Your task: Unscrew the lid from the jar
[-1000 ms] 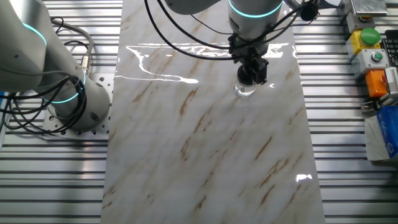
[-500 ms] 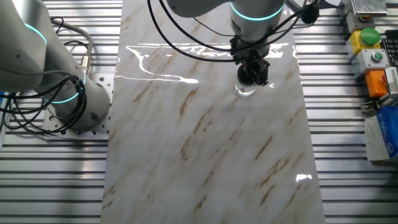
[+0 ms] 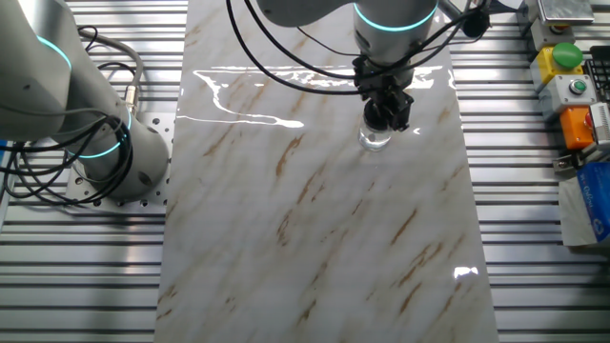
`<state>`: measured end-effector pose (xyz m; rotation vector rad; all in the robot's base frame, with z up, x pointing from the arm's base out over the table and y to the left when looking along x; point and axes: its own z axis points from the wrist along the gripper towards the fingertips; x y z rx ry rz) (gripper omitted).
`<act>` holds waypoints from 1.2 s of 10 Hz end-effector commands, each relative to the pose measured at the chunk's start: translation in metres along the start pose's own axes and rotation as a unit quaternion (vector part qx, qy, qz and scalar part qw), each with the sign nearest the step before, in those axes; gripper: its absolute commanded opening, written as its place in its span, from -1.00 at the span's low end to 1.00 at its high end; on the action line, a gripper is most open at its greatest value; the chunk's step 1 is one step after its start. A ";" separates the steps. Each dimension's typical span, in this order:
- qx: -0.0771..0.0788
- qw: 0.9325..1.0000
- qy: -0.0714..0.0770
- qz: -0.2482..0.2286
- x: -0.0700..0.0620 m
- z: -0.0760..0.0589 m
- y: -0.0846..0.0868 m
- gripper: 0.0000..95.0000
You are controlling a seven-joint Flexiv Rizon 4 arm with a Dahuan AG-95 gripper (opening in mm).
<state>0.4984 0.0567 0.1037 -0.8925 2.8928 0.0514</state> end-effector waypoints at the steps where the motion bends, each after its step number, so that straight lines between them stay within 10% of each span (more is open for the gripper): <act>1: 0.001 1.000 0.001 0.003 0.001 0.000 0.001 -1.00; 7: -0.002 0.992 0.000 -0.127 0.003 -0.003 -0.001 -1.00; 12: 0.014 0.931 0.009 -0.364 0.006 -0.006 -0.002 -1.00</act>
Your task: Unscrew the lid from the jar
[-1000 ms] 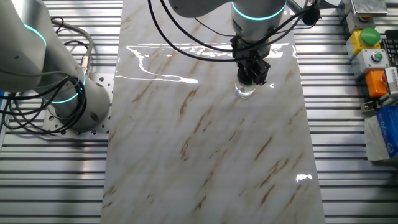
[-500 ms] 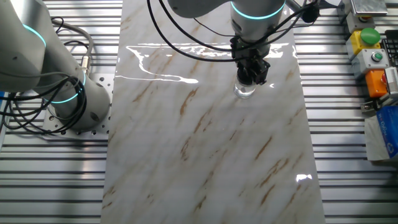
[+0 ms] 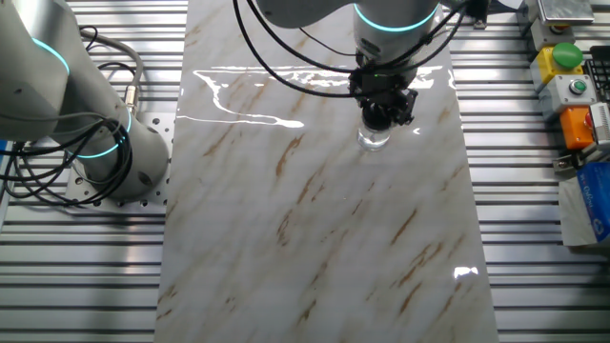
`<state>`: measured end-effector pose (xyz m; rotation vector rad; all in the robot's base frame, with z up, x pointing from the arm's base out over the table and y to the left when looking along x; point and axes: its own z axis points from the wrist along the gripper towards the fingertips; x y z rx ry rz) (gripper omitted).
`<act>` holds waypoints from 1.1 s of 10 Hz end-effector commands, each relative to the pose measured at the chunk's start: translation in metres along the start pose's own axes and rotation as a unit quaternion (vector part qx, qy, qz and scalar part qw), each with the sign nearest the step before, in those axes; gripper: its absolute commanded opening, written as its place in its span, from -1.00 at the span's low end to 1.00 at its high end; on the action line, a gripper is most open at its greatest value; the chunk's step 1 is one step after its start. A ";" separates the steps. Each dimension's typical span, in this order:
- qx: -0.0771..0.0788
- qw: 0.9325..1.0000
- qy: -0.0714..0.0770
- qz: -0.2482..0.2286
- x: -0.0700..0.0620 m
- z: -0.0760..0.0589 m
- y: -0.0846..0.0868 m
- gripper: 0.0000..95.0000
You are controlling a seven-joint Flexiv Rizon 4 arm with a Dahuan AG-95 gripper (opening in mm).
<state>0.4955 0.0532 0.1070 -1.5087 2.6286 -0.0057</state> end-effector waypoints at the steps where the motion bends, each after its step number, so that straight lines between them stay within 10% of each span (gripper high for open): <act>1: 0.011 0.985 0.005 -0.172 0.004 -0.003 0.000 -1.00; 5: 0.013 0.976 0.008 -0.218 0.005 -0.005 -0.001 -1.00; 11: 0.009 0.981 0.012 -0.195 0.004 -0.016 -0.002 -1.00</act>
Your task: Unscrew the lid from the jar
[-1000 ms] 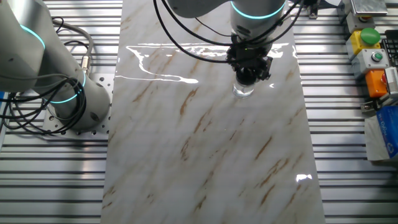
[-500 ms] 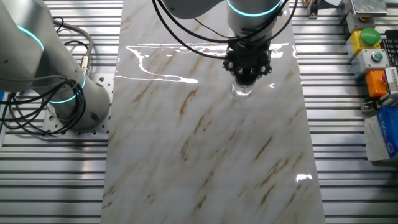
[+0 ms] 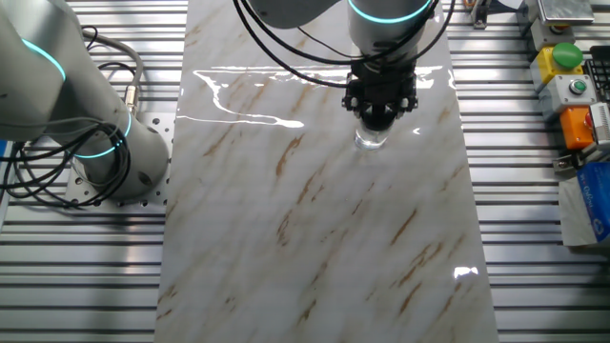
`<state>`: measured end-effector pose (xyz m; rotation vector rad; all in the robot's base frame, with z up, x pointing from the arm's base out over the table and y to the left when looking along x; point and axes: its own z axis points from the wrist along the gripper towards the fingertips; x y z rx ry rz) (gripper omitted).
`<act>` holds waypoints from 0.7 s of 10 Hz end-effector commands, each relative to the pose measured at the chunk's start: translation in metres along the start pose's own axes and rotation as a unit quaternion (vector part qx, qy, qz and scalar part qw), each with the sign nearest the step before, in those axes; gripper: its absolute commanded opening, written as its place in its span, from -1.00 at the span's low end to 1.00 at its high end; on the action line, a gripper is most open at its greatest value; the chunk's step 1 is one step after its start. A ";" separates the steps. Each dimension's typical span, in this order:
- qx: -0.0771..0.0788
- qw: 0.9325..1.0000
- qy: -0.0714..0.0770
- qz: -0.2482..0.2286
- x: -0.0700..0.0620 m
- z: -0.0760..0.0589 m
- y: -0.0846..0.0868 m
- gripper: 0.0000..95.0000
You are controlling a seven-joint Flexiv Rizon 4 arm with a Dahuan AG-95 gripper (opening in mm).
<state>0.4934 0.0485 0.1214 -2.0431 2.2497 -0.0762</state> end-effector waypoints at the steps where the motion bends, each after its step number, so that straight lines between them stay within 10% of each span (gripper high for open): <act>1: -0.001 0.999 0.006 0.031 0.000 -0.003 0.000 -1.00; 7: -0.009 0.992 0.029 0.122 -0.001 -0.006 0.000 -1.00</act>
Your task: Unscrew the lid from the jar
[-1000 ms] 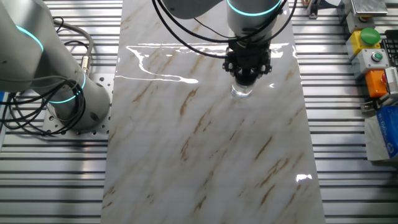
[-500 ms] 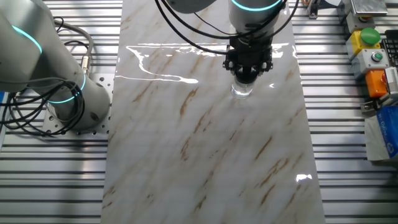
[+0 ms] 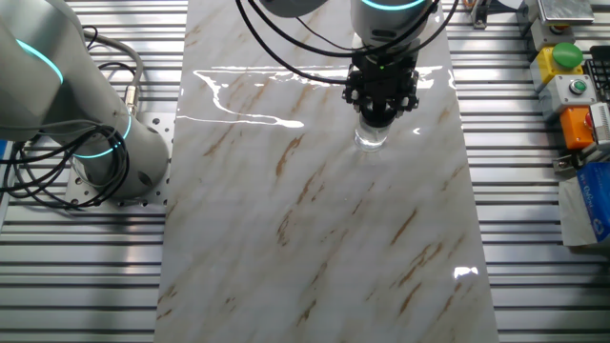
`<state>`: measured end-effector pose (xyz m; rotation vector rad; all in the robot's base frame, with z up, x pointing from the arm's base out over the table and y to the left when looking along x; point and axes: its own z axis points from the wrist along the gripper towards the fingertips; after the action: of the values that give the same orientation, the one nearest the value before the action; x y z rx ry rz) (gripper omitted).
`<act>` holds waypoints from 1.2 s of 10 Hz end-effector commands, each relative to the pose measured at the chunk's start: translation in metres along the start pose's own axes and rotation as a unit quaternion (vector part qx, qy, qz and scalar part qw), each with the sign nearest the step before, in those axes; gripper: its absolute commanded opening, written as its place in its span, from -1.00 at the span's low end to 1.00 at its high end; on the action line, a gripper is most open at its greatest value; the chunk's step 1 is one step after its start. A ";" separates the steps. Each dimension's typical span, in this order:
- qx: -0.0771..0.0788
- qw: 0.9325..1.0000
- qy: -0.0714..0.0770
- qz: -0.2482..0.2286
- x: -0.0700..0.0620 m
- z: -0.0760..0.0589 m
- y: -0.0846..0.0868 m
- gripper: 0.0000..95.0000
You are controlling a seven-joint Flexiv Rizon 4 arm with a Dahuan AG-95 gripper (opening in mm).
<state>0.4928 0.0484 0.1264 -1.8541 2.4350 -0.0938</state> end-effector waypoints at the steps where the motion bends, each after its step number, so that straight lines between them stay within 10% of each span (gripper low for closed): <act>1: -0.010 0.998 0.015 0.052 -0.001 -0.001 0.000 -1.00; 8: -0.017 0.985 0.097 0.141 -0.016 -0.001 -0.003 -1.00; 12: -0.037 0.973 0.116 0.196 -0.017 -0.001 -0.003 -1.00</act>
<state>0.5004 0.0637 0.1285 -1.4510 2.9225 -0.2114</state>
